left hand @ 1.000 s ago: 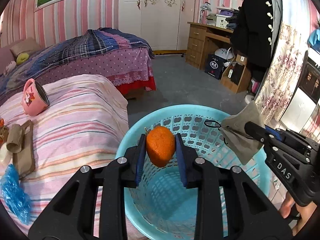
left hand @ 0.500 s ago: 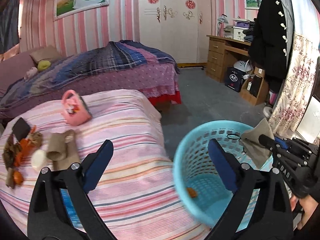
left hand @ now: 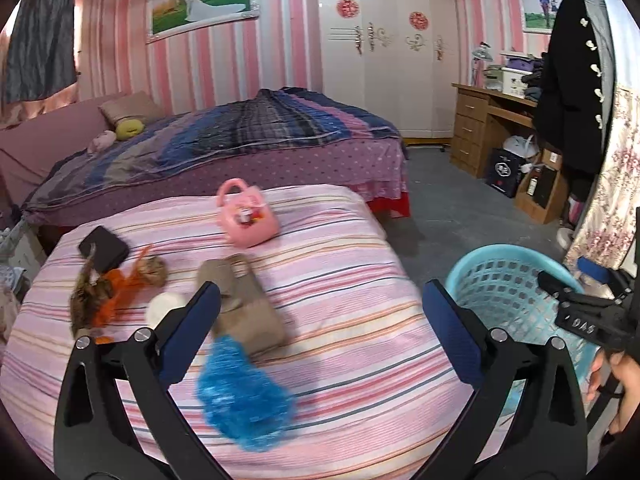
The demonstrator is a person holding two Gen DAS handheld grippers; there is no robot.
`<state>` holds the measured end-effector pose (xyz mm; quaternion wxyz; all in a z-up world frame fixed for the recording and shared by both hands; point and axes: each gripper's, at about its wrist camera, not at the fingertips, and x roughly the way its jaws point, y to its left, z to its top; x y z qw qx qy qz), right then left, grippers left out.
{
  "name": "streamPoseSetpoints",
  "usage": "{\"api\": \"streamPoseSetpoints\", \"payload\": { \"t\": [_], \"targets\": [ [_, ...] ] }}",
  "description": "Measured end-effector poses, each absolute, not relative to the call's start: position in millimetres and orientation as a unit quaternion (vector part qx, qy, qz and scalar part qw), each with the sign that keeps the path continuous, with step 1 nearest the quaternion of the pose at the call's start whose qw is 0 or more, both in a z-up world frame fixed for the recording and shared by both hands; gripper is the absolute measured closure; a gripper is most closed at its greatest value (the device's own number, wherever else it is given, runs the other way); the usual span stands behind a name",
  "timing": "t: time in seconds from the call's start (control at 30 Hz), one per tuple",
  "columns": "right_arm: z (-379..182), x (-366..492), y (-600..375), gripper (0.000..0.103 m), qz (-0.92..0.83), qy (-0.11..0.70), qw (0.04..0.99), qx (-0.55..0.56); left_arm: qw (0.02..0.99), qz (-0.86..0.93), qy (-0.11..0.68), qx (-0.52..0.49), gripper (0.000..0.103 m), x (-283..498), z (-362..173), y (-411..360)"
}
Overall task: Collect trash
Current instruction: 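Open the left tool to drop the tangerine into the blue basket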
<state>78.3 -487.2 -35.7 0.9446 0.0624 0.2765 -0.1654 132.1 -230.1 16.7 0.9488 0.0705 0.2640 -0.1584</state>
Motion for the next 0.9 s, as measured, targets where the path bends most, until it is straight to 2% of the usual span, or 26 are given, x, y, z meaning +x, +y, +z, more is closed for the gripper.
{"api": "streamPoseSetpoints", "payload": {
  "t": [0.13,0.9],
  "targets": [
    [-30.4,84.0,-473.0,0.007,-0.164,0.271,0.947,0.055,0.948,-0.152,0.272,0.06,0.006,136.2,11.9,-207.9],
    [-22.4,125.5,-377.6,0.006,-0.115,0.275,0.954,0.029,0.949,-0.079,0.305,0.025,0.005,155.2,-13.1,-103.7]
  ]
}}
